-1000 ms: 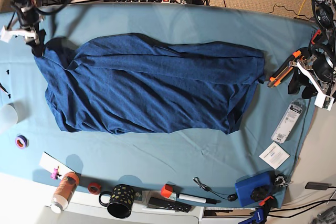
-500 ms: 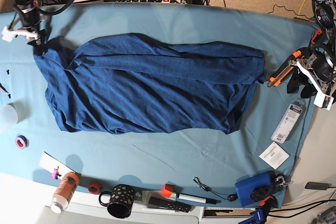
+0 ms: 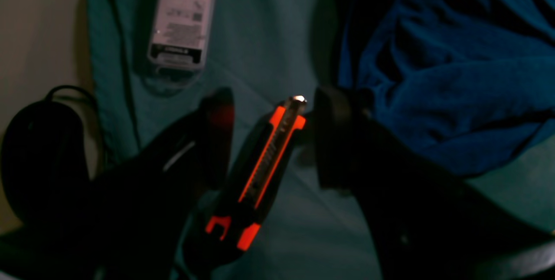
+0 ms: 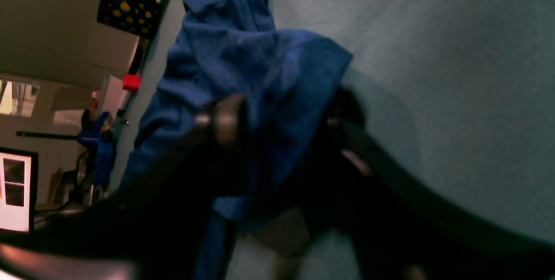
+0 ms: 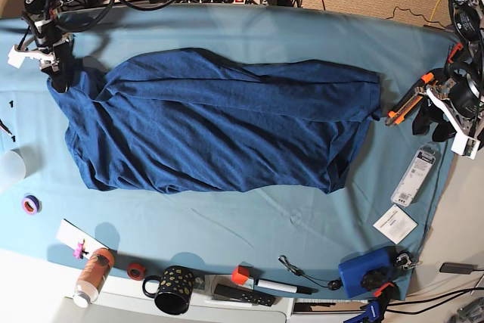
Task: Layout the t-shirt on the table in an organized manner, then fold the t-shirt properly
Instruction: 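Release the shirt with the left gripper and return it to the corner, then grasp the shirt corner with the left gripper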
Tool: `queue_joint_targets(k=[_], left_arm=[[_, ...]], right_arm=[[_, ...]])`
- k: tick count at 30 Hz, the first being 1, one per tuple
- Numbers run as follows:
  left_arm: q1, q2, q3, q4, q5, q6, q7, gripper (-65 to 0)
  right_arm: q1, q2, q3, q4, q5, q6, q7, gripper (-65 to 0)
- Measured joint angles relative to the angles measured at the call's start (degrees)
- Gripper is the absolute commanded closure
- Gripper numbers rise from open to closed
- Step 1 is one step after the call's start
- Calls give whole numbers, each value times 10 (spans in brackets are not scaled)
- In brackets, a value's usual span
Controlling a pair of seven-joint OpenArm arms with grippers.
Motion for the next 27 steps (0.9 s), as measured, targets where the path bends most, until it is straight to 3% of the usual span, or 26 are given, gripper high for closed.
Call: queue_joint_targets(k=[2,6,11,15,19,23,27], left_arm=[[0,0,0,0,0,0,2,-301],[0,0,0,0,-3,1,20,-301],[8,0,0,-39,-136,24,60,-301],[21,4,0,-126,-167,24,80,-301],[28,8,0,-221,-271,-5,143,-314],[28,13,0,-273,-303,-11,148,-396],[30,13,0,-279,-305,-13,134,-399]], right_arm=[[0,2,0,0,0,0,-5,0],[0,3,0,0,5,0,-16,0],[0,3,0,0,4,2,-21,0],[1,3,0,0,4,2,-22,0],[1,3,0,0,4,2,-24,0],[1,3,0,0,4,2,-24,0],[1,3,0,0,5,2,-24,0]])
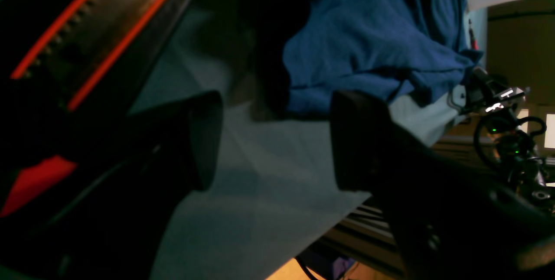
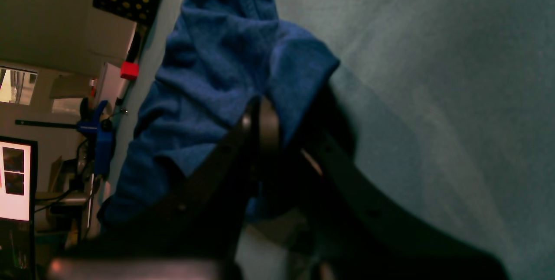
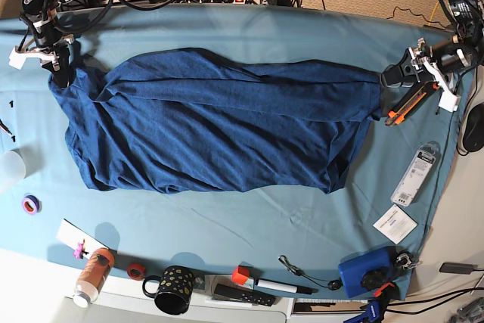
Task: Layout the t-shirt on the table in an organized manner, then fold the t-shirt properly
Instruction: 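Grasp the shirt corner with the left gripper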
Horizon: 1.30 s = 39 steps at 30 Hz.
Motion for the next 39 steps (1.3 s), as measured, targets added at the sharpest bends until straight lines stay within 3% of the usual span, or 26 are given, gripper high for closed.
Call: queue_joint_targets(k=[10,20,23,26,27,30,34,39], left_arm=[[0,13,1,0,23,7,-31,-399],[-10,17,101,8,52,20,-107,-393],[-10,17,102,9,60,20,-113,-312],[-9,17,103,7,82,26,-106,-56],[-8,17,103,6,93,21,-101,0],[-8,17,104,7,89,13,-96,0],[-8,14,104,7,58,6,-44,0],[-3,-1,105,7,17,-11,-8,0]], right_arm=[[0,0,0,0,2,0,0,0],[0,0,0,0,2,0,0,0],[0,0,0,0,2,0,0,0],[0,0,0,0,2,0,0,0],[0,0,0,0,2,0,-1,0],[0,0,0,0,10,2,-15,0],[-13,10,0,-2,73,24,-64,0],[-31,31,-2,-5,89,14,-93,0]])
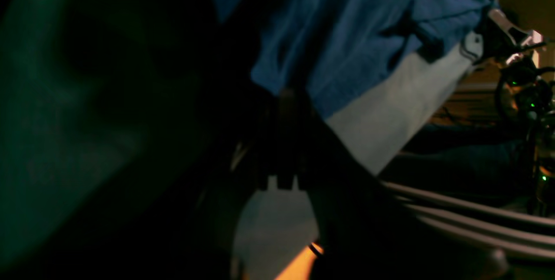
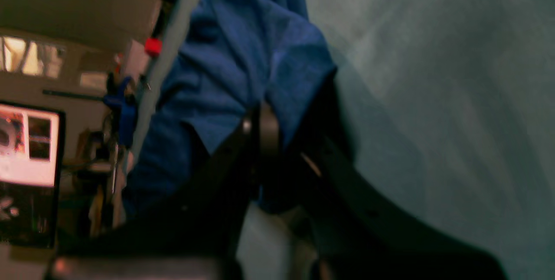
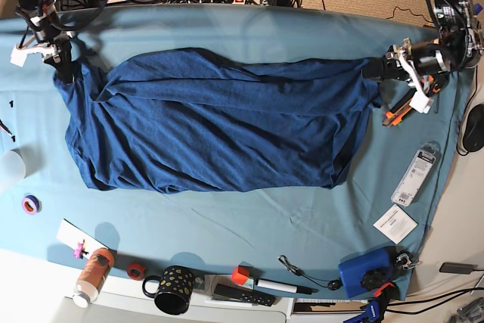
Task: Layout the t-shirt on the table in an organized manner, then fold the t-shirt properly
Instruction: 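Grasp the shirt corner with the left gripper, then lift the shirt edge with both grippers, stretching it taut between them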
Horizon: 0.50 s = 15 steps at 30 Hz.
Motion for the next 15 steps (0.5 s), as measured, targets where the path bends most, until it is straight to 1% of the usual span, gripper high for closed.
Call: queue_joint_targets(k=[4,8,11,15], left_arm=[[3,-7,1,5,0,2,7,0],[5,-13,2,9,0,2,11,0],[6,-16,2,10,0,2,11,0],[11,-17,2,11,-1,2,10,0]], right_arm=[[-3,23,0,-4,-7,-5,-5,0],[-2,48,0,-3,7,-6,-4,0],[-3,60,0,-3,7,-16,-5,0],[-5,72,-1,-3,9,-17,-6,0]])
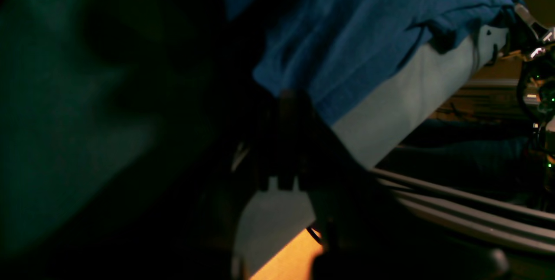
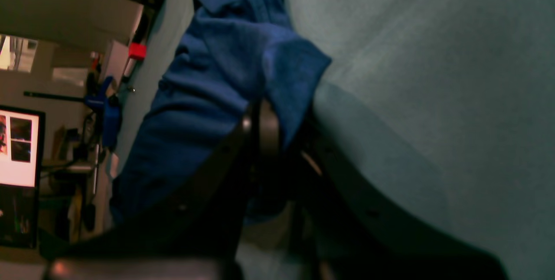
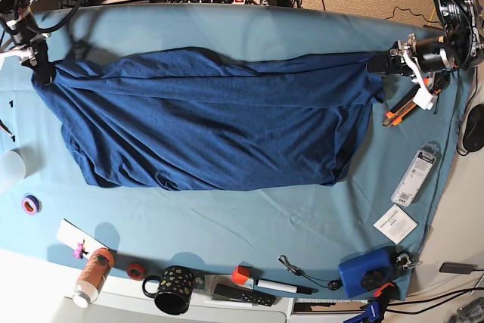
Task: Layout the t-shirt on the table in an organized manner, then fold the t-shirt properly
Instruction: 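Lift the shirt edge with both grippers, stretching it taut between them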
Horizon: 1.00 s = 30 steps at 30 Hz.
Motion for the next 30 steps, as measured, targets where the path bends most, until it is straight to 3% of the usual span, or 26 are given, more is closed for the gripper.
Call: queue_joint_targets(k=[11,21,30], left_arm=[[35,-19,-6,2,-48,-18,29,0],[60,-27,-107,1,-104,-26,49,0],[109,-35,-113,1,-108,-29,52,0]], right_arm=[[-49,6,0,0,49,0,0,0],[-71,8,0,0,52,0,-2,0],[-86,36,0,0,72,0,-7,0]])
